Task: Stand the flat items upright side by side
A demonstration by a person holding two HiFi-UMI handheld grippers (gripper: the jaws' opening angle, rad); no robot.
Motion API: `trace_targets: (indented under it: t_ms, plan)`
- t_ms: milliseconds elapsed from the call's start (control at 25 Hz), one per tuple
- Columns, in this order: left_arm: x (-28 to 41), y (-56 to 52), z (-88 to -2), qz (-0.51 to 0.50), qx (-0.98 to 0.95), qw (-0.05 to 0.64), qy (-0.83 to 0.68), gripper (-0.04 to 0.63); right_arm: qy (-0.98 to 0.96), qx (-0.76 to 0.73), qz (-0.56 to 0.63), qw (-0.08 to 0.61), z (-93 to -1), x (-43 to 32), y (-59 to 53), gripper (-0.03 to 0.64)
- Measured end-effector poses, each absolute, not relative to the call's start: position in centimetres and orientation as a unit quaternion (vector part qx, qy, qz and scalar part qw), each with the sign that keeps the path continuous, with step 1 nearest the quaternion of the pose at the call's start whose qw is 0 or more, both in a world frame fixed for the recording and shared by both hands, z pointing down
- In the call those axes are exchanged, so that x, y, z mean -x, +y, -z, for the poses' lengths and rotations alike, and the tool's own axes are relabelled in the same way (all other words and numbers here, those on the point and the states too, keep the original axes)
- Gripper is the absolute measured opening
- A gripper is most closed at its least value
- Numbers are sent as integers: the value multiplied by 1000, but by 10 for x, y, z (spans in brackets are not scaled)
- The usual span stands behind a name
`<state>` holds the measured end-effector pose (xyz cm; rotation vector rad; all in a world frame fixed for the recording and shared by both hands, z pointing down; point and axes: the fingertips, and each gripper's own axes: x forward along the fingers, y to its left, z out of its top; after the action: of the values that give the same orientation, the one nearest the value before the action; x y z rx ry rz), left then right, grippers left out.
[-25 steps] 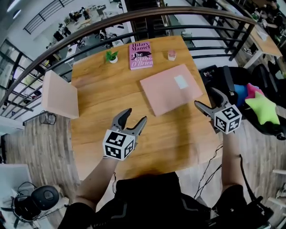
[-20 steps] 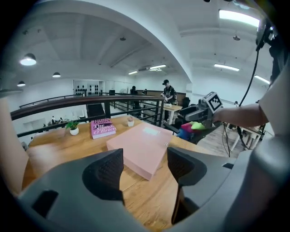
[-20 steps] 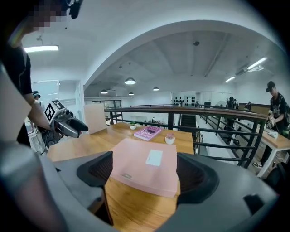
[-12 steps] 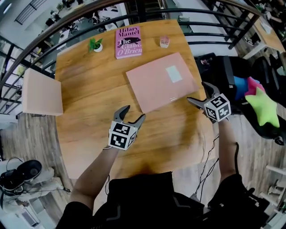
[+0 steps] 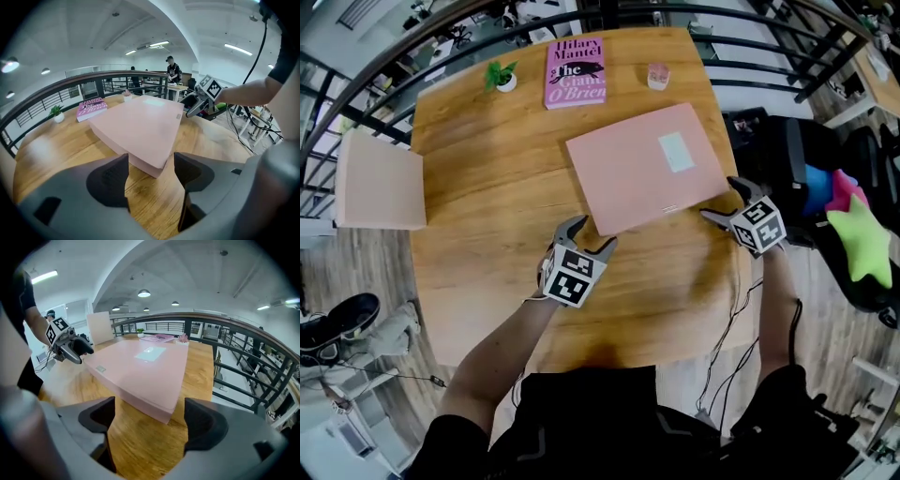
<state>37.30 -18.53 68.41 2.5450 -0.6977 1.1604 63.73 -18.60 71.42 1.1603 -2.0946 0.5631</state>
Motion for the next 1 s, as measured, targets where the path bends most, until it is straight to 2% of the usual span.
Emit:
trace_targets:
  t_ms: [160,600,1000]
  plan:
    - [-382,-191,-688,-404,-875,119,-240,313,-807,-438,-207,339,-719,-636,-196,434]
    - [-379,-192,-691,-427,-866,115,-234,305,-807,-438,-199,344,-710,-631,-197,422]
    - [-355,-171,-697,-458,-844,173,-220,304,-810,-444,-99,371,-621,-598,-179,386]
